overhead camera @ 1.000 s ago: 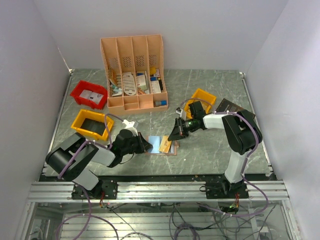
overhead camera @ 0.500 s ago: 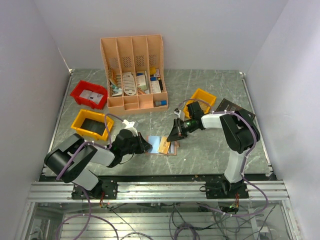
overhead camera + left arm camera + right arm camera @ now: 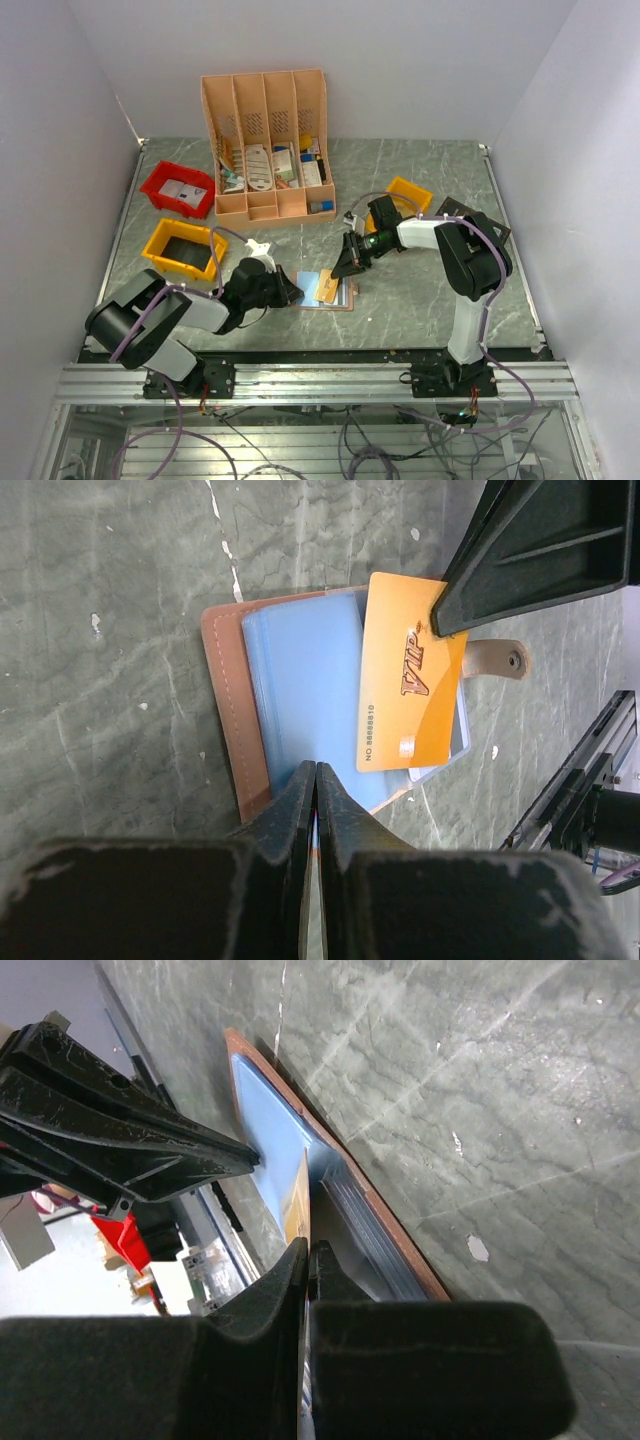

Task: Put the credit cards into the card holder
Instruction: Insert the credit card into the card holder.

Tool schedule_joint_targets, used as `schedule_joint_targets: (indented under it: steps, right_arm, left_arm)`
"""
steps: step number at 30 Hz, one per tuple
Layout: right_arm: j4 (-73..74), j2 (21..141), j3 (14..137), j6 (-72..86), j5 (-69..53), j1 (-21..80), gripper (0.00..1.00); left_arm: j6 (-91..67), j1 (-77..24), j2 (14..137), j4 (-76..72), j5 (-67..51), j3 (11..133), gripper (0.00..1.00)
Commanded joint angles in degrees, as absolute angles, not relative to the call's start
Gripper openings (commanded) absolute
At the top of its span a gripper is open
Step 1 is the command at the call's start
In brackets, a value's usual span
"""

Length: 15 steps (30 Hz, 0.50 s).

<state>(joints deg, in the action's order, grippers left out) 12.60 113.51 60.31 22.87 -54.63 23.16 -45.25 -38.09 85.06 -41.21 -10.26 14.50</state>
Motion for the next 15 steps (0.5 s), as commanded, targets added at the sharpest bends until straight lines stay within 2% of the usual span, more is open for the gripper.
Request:
schedule_joint_targets:
  steps: [1,15]
  right_arm:
    - [16.21,115.20,62.28,19.71,-52.82,23.81,0.00]
    - [19.20,117.15,62.99,18.36,-52.52,24.61,0.00]
  left_arm:
    - [-43.00,-37.68,84.44,-38.38,-8.89,15.70,0.12]
    - [-42.89,-37.72,83.03,-37.54,-8.62,15.29,0.12]
